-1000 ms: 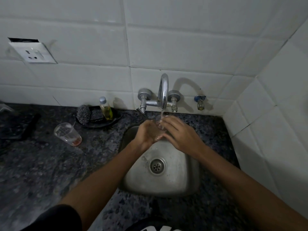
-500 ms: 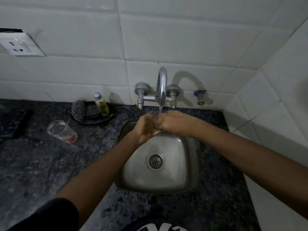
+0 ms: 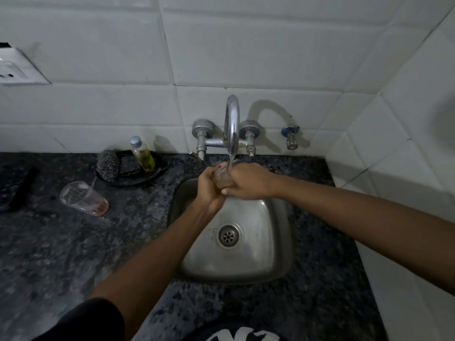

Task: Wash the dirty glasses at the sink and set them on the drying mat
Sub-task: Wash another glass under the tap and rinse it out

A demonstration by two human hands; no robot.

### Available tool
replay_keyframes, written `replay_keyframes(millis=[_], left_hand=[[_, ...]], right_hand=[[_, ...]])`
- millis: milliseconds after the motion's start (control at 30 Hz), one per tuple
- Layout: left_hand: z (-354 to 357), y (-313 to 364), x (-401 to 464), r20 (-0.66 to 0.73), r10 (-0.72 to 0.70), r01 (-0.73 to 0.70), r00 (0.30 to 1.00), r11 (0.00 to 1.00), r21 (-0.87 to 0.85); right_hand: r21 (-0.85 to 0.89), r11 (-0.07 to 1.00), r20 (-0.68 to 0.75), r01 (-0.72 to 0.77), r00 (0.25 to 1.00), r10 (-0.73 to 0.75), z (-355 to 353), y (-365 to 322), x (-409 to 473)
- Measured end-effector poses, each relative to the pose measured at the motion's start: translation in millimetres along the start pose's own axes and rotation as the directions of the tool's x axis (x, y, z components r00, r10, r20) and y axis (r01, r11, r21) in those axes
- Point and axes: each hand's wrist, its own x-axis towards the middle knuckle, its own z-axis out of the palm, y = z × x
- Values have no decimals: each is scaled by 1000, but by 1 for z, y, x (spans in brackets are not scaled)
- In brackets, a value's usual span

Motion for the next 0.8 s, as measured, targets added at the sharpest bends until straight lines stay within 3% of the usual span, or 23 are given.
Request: replay_keyframes(millis=[67, 167, 233, 333, 400, 500, 533, 600, 667, 700, 733, 800], left_hand=[[0, 5, -3, 25, -111, 109, 994, 992, 63], [8, 23, 2, 21, -255, 236, 967, 919, 317], [13, 22, 1, -5, -189, 182, 982, 939, 293], [10, 6, -3, 35, -84, 81, 996, 994, 70], [6, 3, -5, 74, -153, 148, 986, 987, 70], [4, 17, 0, 45, -300, 270, 953, 907, 323], [6, 20, 1, 66, -300, 263, 952, 907, 330], [10, 15, 3, 98, -149, 130, 984, 976, 176], [11, 2, 1, 78, -19, 18, 997, 1000, 9], [10, -2, 0, 82, -9, 9, 997, 1000, -7], [6, -5, 0, 89, -13, 11, 996, 999, 32], [-1, 4, 2, 74, -97, 80, 993, 975, 206]], right_hand=[[-105, 992, 13, 73, 997, -72, -7, 5, -4], [-243, 950, -43, 199, 976, -215, -13, 11, -3], [-297, 935, -3, 193, 979, -203, -2, 8, 0], [-260, 964, 80, 53, 996, -33, -12, -1, 1], [-289, 944, 85, 157, 987, -138, -17, 4, 2], [-410, 805, 79, 430, 895, -438, -11, 12, 2], [-413, 815, 95, 406, 909, -405, -7, 10, 2], [-378, 910, -12, 172, 982, -190, 0, 0, 0], [-263, 960, -50, -95, 995, 85, -6, -15, 1], [-243, 959, -46, -145, 989, 138, -7, -14, 1], [-256, 962, -24, -94, 996, 91, -6, -7, 1], [-325, 934, 17, 147, 989, -150, -8, 4, -2]])
